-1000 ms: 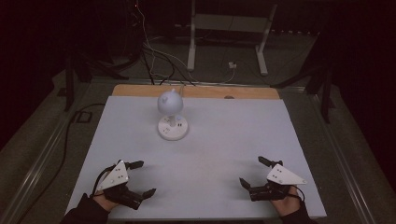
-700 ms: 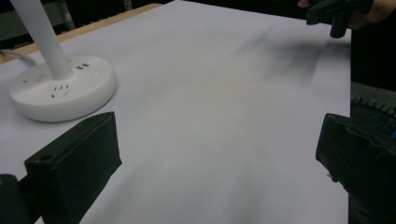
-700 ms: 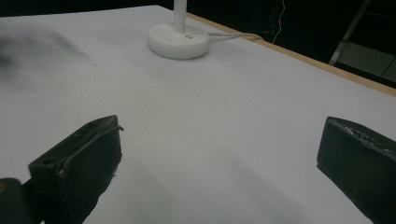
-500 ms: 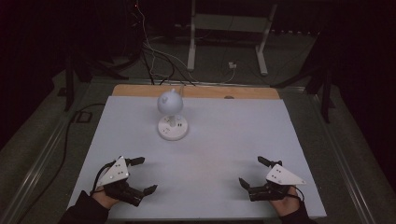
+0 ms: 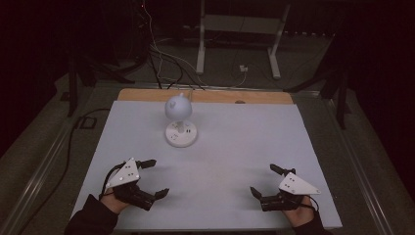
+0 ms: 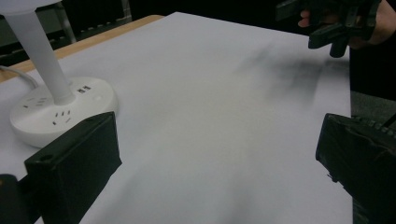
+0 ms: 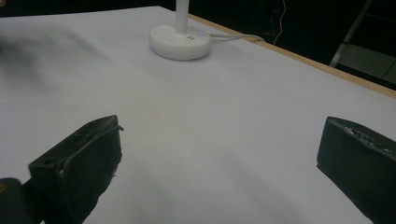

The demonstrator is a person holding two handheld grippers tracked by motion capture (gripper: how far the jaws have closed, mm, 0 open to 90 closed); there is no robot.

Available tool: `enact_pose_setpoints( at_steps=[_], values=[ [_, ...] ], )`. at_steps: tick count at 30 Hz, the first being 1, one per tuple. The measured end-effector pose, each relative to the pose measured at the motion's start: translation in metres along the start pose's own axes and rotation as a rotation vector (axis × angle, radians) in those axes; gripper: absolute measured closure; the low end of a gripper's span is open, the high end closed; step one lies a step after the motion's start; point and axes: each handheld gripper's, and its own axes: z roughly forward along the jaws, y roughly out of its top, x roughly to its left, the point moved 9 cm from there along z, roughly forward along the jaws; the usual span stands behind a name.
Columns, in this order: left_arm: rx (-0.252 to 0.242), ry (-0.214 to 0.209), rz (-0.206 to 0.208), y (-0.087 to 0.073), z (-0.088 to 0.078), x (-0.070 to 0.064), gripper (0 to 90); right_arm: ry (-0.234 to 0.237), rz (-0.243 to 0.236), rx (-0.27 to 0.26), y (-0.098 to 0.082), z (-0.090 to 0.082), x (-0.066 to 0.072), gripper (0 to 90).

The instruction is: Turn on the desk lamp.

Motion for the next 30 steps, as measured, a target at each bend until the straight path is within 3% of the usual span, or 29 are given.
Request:
enact_pose_setpoints(
  at_steps=[17, 30],
  values=[
    [-0.006, -0.006, -0.005, 0.018, 0.018, 0.009, 0.3, 0.003, 0.002, 0.000, 0.000, 0.000, 0.000, 0.0],
    [-0.005, 0.024, -0.007, 0.031, 0.029, 0.023, 0.3, 0.008, 0.008, -0.004, 0.000, 0.000, 0.000, 0.0]
  ],
)
